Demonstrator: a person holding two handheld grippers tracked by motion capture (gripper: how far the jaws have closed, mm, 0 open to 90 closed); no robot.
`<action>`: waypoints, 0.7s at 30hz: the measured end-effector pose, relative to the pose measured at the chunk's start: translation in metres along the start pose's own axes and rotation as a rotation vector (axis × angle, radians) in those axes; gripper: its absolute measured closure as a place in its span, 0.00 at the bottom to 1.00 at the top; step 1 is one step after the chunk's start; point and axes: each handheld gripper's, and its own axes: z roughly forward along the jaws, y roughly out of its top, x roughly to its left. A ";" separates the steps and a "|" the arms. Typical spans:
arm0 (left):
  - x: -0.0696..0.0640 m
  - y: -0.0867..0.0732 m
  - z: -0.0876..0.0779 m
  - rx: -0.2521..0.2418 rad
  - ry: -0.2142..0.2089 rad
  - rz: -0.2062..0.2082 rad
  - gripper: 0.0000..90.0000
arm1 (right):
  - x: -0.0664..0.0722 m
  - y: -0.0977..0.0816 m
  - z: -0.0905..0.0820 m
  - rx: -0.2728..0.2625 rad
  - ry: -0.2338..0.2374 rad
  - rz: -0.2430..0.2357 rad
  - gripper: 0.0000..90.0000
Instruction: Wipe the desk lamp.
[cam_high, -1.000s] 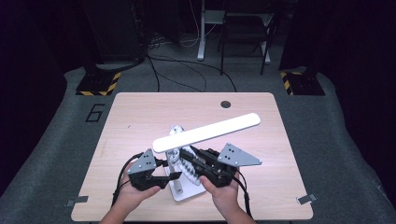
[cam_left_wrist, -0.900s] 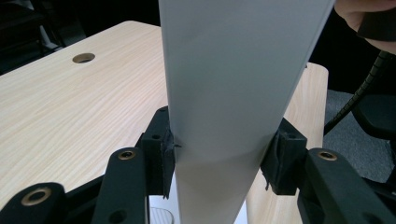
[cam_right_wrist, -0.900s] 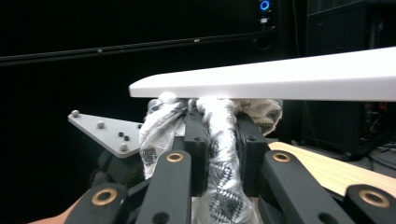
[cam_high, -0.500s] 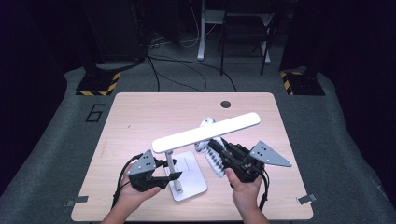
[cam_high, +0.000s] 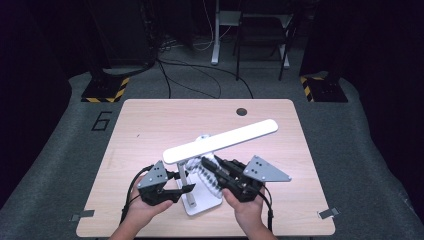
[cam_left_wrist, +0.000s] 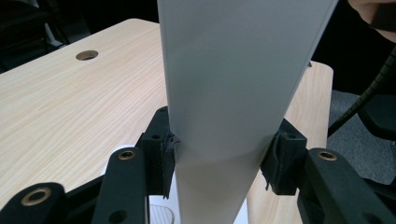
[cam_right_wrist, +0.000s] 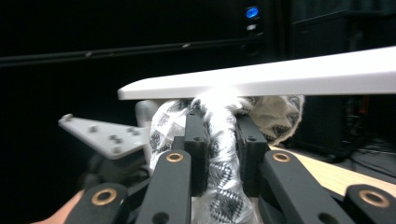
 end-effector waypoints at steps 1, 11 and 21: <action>0.000 0.000 0.000 -0.001 -0.001 -0.002 0.58 | 0.004 0.000 0.003 0.006 0.008 -0.011 0.87; 0.000 -0.001 0.000 0.005 -0.004 -0.002 0.58 | -0.012 0.002 -0.011 -0.014 -0.057 -0.008 0.87; -0.001 -0.002 0.001 0.009 0.000 -0.007 0.58 | -0.076 0.019 -0.064 -0.048 -0.273 0.000 0.87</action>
